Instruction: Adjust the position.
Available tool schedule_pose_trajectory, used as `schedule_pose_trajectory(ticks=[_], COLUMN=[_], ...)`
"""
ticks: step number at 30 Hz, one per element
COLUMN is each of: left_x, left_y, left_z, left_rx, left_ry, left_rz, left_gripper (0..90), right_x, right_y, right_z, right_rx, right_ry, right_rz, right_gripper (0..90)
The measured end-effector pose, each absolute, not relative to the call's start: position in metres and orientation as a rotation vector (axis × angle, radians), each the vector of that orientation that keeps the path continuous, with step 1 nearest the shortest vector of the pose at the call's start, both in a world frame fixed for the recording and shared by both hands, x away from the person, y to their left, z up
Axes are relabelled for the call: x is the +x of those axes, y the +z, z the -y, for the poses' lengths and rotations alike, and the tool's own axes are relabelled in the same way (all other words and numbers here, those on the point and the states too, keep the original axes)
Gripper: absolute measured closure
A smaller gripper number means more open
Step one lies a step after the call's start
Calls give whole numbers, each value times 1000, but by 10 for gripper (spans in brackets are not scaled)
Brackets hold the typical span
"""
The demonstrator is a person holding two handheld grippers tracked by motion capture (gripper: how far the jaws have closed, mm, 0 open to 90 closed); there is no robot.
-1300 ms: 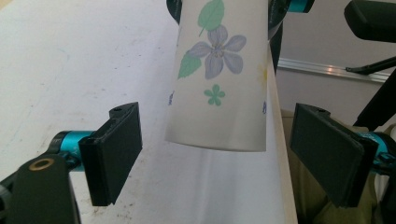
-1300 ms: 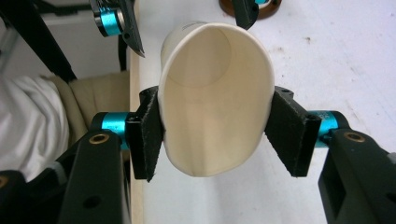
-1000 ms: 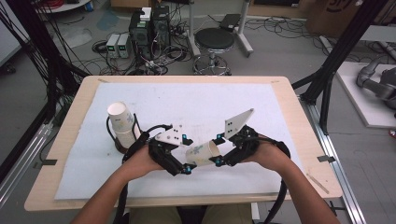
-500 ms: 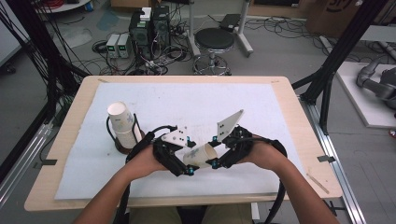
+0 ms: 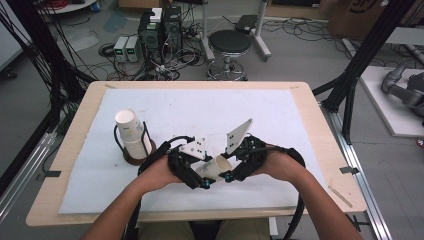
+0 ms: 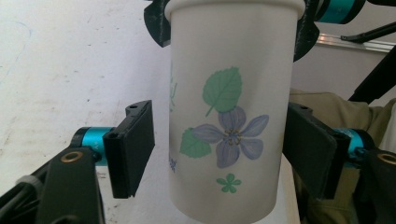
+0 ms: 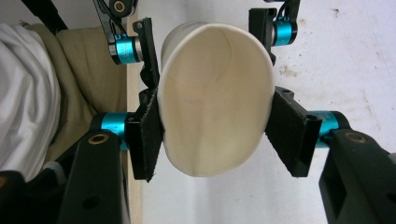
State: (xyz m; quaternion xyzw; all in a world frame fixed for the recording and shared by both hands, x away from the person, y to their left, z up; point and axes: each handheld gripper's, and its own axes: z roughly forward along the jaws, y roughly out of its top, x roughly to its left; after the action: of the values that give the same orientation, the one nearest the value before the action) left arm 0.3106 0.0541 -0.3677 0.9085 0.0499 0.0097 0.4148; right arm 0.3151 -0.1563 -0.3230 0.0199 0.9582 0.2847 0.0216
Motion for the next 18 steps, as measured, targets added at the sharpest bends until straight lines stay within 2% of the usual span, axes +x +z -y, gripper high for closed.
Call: schedule_pose_trajectory(ticks=[10, 14, 18], left_x=[311, 311, 312], left_y=[-370, -371, -371], left_z=[-51, -51, -53], left_rx=[2310, 2312, 2262], left_ry=[0, -3, -2], left_rz=[-109, -106, -135], left_gripper=[385, 389, 370], right_x=[316, 316, 317], right_y=[-324, -324, -323], right_z=[151, 150, 152], right_rx=[46, 42, 85], right_ry=[838, 838, 891], right_rz=[-2983, -2986, -2972], right_gripper=[410, 410, 324])
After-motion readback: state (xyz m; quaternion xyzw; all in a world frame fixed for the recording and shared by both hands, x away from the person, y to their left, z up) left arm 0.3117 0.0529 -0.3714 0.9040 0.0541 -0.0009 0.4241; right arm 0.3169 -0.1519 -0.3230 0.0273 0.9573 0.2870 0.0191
